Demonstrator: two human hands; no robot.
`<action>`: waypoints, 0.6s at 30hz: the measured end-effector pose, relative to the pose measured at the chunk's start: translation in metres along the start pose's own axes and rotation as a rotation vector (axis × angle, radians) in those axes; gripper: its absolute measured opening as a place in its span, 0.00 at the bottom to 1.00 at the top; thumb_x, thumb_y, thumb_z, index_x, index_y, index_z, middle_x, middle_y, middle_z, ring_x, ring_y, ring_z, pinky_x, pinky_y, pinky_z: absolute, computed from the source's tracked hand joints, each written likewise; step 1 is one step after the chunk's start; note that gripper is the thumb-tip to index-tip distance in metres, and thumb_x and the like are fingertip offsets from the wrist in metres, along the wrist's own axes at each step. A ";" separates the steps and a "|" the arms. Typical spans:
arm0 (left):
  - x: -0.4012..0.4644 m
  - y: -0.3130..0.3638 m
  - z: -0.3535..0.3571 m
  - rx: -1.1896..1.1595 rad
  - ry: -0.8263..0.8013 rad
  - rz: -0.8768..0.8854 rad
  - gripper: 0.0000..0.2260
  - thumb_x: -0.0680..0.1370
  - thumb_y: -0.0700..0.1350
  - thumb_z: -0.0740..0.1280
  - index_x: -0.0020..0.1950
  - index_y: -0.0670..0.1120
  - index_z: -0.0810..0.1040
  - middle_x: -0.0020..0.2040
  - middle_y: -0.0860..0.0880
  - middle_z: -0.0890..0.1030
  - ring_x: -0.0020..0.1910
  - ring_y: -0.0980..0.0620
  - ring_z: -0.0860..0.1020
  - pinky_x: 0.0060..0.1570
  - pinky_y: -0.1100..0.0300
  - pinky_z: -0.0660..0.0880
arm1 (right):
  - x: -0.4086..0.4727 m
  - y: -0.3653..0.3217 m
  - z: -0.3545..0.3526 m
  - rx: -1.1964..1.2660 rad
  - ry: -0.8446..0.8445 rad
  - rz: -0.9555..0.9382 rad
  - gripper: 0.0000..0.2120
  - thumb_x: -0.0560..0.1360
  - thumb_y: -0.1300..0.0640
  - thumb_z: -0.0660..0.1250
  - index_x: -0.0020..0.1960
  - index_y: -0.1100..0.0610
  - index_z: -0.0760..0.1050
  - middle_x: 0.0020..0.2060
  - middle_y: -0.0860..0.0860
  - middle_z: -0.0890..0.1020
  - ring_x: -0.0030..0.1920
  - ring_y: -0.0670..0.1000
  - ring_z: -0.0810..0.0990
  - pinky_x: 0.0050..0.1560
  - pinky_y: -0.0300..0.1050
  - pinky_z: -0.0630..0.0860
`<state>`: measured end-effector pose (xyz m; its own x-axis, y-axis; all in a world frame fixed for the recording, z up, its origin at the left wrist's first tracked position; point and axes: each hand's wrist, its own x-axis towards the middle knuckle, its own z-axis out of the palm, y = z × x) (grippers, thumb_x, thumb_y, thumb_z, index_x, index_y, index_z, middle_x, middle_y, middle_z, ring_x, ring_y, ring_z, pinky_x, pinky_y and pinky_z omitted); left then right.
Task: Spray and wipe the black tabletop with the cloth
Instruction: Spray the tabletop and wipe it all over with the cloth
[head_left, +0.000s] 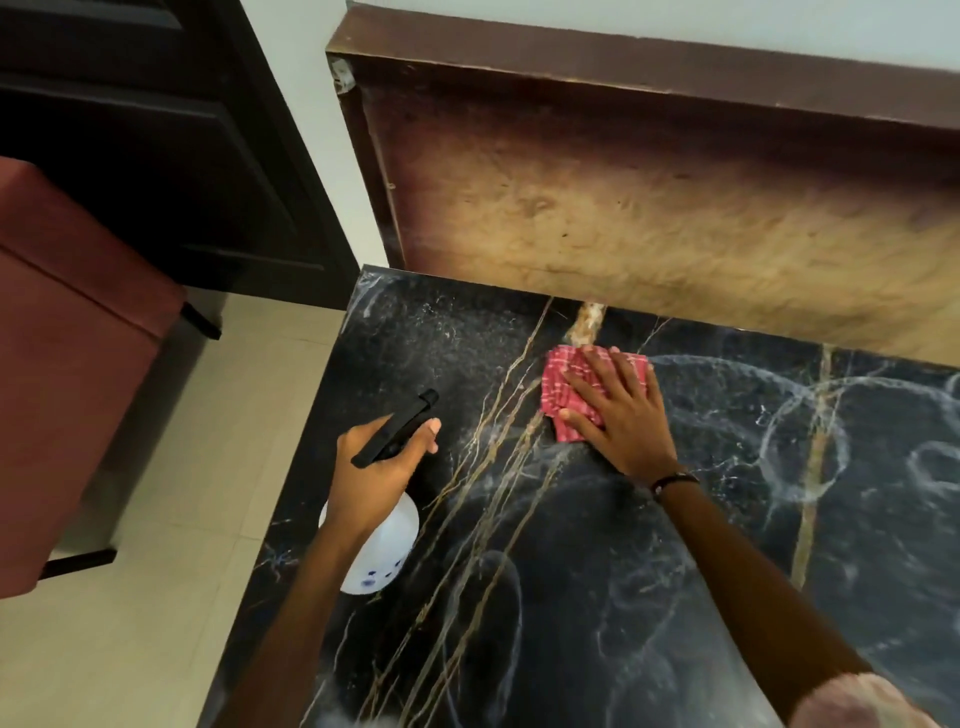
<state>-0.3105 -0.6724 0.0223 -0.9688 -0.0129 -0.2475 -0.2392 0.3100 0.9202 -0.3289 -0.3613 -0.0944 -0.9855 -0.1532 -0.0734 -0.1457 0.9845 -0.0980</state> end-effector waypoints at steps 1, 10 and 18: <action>-0.003 0.000 0.000 0.002 -0.009 -0.018 0.08 0.75 0.45 0.70 0.36 0.44 0.81 0.29 0.53 0.81 0.22 0.62 0.74 0.29 0.68 0.67 | 0.002 0.009 -0.003 0.004 0.000 0.046 0.31 0.77 0.30 0.40 0.76 0.41 0.51 0.77 0.51 0.56 0.77 0.59 0.53 0.72 0.68 0.50; -0.022 -0.003 -0.003 -0.002 0.000 -0.033 0.04 0.74 0.42 0.70 0.45 0.41 0.82 0.26 0.61 0.79 0.26 0.64 0.77 0.33 0.72 0.72 | 0.059 -0.048 -0.009 0.088 -0.037 0.287 0.35 0.72 0.30 0.35 0.76 0.40 0.51 0.78 0.52 0.51 0.77 0.63 0.46 0.68 0.69 0.35; -0.037 -0.005 -0.013 -0.031 0.068 -0.016 0.06 0.74 0.39 0.70 0.40 0.50 0.80 0.29 0.60 0.80 0.29 0.64 0.77 0.31 0.74 0.72 | -0.053 -0.049 0.015 -0.019 -0.002 -0.103 0.30 0.77 0.32 0.45 0.76 0.41 0.55 0.77 0.51 0.56 0.77 0.59 0.50 0.71 0.70 0.52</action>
<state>-0.2740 -0.6855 0.0303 -0.9667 -0.0823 -0.2422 -0.2556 0.2799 0.9254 -0.2679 -0.4030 -0.1005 -0.9650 -0.2540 -0.0659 -0.2481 0.9649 -0.0863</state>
